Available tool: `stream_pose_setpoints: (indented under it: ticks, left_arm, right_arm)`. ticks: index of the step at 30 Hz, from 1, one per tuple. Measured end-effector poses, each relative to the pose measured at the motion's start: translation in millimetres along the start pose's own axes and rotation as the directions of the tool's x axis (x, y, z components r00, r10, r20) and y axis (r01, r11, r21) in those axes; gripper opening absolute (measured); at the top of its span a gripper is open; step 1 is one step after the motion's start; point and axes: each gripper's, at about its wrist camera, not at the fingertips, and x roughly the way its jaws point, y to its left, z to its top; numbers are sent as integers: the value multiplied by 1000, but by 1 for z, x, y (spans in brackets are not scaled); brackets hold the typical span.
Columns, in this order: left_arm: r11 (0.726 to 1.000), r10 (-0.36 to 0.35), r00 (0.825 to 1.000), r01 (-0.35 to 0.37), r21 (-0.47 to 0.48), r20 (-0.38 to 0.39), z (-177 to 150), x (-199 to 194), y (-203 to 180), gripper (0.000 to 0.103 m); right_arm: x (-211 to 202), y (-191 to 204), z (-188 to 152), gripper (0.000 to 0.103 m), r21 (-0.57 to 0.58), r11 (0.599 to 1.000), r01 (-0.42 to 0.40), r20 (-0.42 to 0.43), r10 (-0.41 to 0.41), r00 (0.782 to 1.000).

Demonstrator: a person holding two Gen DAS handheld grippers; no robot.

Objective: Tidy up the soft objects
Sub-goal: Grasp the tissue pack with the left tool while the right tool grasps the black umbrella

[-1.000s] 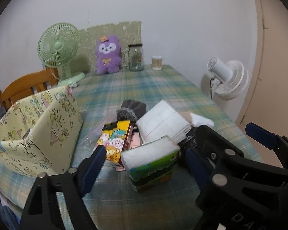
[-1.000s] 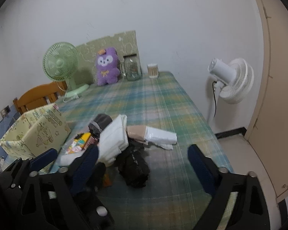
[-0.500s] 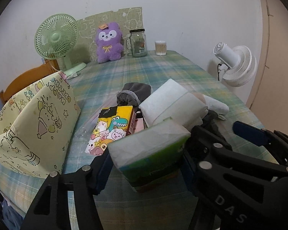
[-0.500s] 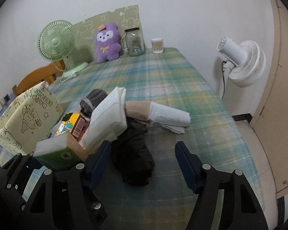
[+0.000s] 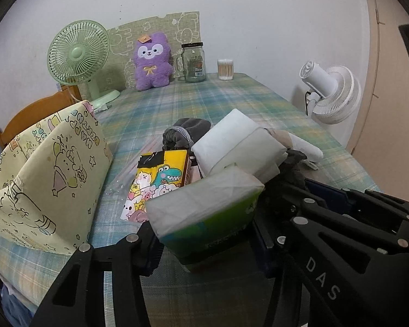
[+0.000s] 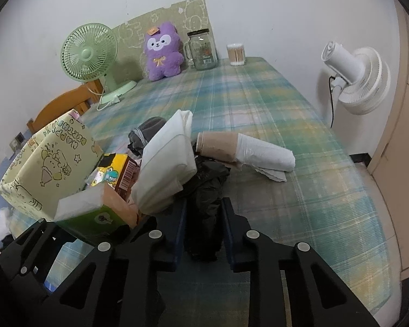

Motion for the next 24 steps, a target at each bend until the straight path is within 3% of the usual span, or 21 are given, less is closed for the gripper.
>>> stream_pose_setpoints:
  ticks: [24]
  left_arm:
    - [999,-50,995,52,-15,82,40,-42,12,51]
  right_arm:
    - [-52,22,33,25,-49,996,73,127,-66,990]
